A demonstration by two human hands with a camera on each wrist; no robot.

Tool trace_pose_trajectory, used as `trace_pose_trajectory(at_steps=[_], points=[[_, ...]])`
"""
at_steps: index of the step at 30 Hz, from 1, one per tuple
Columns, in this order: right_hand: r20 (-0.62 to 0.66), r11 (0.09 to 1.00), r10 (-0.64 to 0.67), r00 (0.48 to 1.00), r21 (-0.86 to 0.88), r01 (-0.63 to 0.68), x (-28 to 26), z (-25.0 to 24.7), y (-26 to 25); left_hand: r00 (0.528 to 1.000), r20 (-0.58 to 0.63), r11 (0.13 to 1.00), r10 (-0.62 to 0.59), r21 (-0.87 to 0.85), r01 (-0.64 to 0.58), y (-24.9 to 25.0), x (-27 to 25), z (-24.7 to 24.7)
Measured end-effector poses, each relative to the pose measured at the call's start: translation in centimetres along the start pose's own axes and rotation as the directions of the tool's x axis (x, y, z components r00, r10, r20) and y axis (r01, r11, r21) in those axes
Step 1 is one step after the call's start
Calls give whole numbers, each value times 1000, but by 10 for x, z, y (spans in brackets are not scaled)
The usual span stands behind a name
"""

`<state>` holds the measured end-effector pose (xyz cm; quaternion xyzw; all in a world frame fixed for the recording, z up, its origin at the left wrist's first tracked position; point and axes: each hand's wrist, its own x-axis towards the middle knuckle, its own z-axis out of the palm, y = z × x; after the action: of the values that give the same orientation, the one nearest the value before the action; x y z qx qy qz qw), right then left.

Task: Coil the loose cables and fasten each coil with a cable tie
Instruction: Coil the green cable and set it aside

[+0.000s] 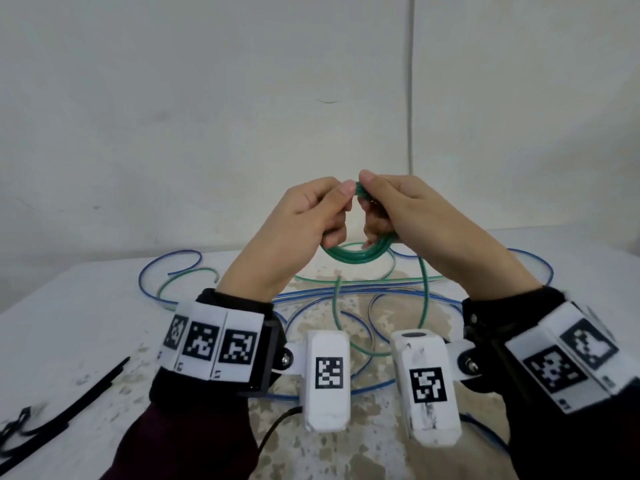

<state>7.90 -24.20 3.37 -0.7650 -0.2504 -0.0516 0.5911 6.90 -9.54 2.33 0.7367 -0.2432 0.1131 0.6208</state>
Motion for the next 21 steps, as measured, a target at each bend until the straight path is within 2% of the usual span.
trace_pose_trajectory(at_steps=[2, 5, 8, 12, 15, 17, 19, 21], points=[[-20, 996, 22, 1000, 86, -20, 0, -2, 0, 994, -79, 997, 72, -13, -73, 0, 2, 2], [25, 977, 6, 1000, 212, -11, 0, -4, 2, 973, -158, 985, 168, -12, -172, -4, 3, 3], [67, 952, 32, 997, 301, -51, 2, -4, 7, 957, -206, 973, 202, -69, -221, -13, 5, 5], [96, 943, -3, 995, 330, -29, 4, -4, 9, 971, -203, 962, 128, -211, -171, -19, 5, 5], [77, 958, -38, 996, 287, 15, 3, -6, 7, 998, -59, 957, 28, -288, -44, -14, 4, -2], [89, 978, -46, 995, 208, 27, 2, -5, 6, 999, 39, 973, 3, -230, 6, -10, 3, -7], [97, 995, -43, 994, 94, 33, 2, -1, 8, 999, 34, 999, 13, -41, -12, -10, 2, -11], [83, 998, -43, 996, -31, 46, 4, 2, 11, 998, -4, 978, 57, 201, -55, -14, 2, -11]])
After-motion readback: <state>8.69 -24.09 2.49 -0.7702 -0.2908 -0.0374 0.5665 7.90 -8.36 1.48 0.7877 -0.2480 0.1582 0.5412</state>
